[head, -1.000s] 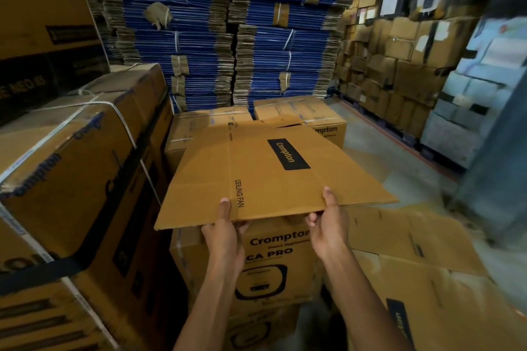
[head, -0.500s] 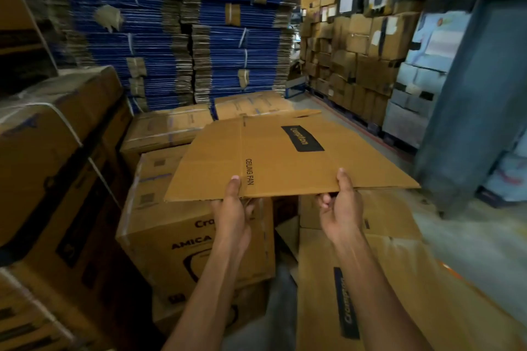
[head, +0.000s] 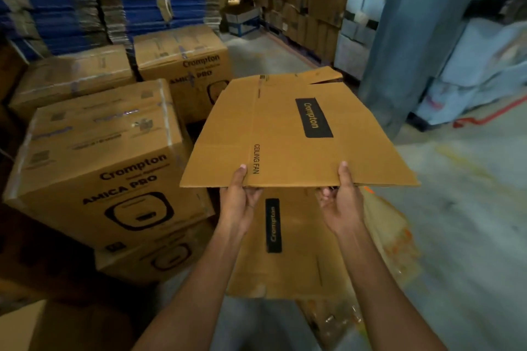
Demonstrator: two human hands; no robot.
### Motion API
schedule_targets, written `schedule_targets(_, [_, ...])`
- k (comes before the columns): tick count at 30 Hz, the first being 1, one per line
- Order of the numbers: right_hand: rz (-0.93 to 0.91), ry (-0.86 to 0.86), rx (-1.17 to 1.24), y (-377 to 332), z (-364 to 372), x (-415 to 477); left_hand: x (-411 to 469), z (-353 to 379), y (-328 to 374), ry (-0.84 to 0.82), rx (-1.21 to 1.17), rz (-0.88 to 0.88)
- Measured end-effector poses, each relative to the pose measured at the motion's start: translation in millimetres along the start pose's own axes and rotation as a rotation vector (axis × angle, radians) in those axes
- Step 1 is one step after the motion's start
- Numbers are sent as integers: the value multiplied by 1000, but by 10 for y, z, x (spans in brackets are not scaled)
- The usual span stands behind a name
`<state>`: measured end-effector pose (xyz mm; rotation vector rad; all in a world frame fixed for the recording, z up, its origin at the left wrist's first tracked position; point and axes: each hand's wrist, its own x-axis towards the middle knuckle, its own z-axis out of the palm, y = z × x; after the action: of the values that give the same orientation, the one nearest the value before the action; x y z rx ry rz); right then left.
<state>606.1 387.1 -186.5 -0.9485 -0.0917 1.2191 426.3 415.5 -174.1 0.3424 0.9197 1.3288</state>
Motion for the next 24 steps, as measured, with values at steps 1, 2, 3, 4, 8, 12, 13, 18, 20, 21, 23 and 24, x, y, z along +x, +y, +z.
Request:
schedule_targets(1, [15, 26, -13, 36, -134, 61, 36, -30, -148, 15, 8, -28])
schedule_targets(2, [30, 54, -27, 81, -271, 112, 76, -81, -294, 32, 15, -55])
schedule_targets(3, [45, 82, -40, 137, -411, 168, 115, -144, -429, 48, 21, -83])
schedule_targets(4, [60, 104, -50, 202, -542, 220, 161, -220, -560, 66, 29, -109])
schedule_targets(8, [115, 179, -82, 545, -997, 390, 308, -584, -1027, 164, 57, -227])
schedule_targets(12, [207, 296, -106, 902, -1488, 521, 400, -988, -1481, 270, 86, -370])
schedule_targets(13, [228, 332, -105, 976, -1619, 558, 404, -1061, -1591, 295, 92, -410])
schedule_targets(18, [348, 498, -211, 1211, -2112, 720, 400, -1294, -1991, 446, 60, -573])
schedule_targets(20, [403, 537, -218, 1288, -2252, 743, 433, -1379, -2104, 500, 11, -583])
schedule_targets(21, [427, 553, -211, 1327, -2313, 753, 444, -1413, -2148, 525, 2, -592])
schedule_targets(23, [482, 564, -169, 1383, -2376, 753, 453, -1457, -2211, 560, 7, -620])
schedule_targets(24, [508, 565, -148, 1404, -2391, 750, 452, -1477, -2231, 566, 9, -633])
